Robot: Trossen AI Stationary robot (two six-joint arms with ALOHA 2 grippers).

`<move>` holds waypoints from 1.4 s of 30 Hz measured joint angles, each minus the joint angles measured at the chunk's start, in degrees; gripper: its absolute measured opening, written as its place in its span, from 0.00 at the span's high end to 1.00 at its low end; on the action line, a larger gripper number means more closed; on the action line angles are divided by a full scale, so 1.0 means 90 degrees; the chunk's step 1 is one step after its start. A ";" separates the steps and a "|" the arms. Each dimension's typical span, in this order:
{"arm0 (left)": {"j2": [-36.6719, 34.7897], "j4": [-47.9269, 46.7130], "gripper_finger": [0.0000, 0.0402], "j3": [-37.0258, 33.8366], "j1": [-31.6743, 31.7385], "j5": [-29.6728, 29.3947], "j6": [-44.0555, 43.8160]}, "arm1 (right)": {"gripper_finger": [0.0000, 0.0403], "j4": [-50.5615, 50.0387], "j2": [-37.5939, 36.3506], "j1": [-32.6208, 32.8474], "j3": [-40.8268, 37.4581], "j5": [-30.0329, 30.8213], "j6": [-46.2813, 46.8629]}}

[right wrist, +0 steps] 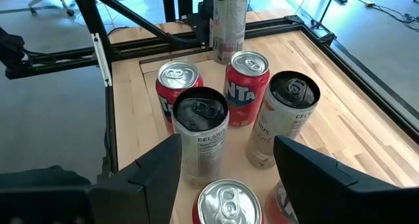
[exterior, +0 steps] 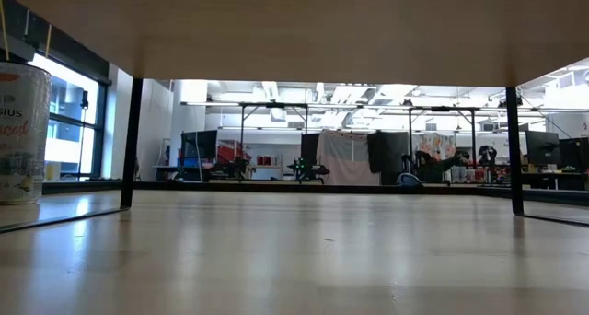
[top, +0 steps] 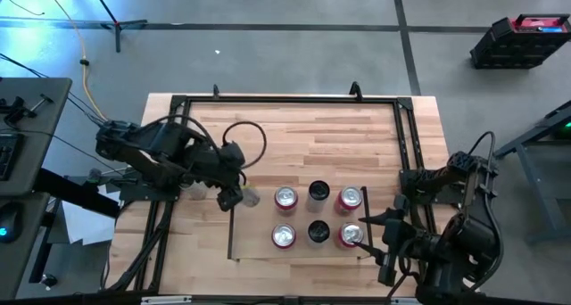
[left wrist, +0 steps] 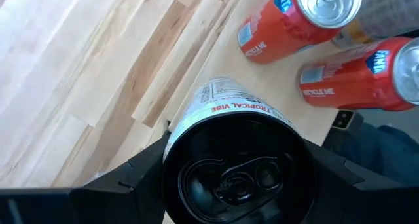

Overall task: Place canned beverage on shelf
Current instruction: Put the top white yellow soda can on the shelf

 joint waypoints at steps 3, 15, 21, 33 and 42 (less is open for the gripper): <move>0.0150 0.0008 0.40 0.0000 -0.0037 -0.0014 0.0002 | 0.43 0.0014 0.0024 0.0002 0.0000 0.0012 -0.0002; 0.0616 -0.0032 0.40 -0.0002 -0.0025 0.0044 0.0172 | 0.43 0.0090 0.0029 0.0002 0.0000 -0.0006 0.0005; 0.0628 -0.0039 0.39 -0.0002 -0.0025 0.0049 0.0169 | 0.43 0.0090 0.0029 0.0002 0.0000 -0.0012 0.0002; 0.0628 -0.0040 0.35 -0.0002 -0.0027 0.0046 0.0266 | 0.43 0.0119 0.0029 0.0002 0.0000 -0.0034 0.0005; 0.0628 -0.0040 0.35 -0.0002 -0.0027 0.0144 0.0335 | 0.43 0.0133 0.0029 0.0002 0.0000 -0.0031 0.0002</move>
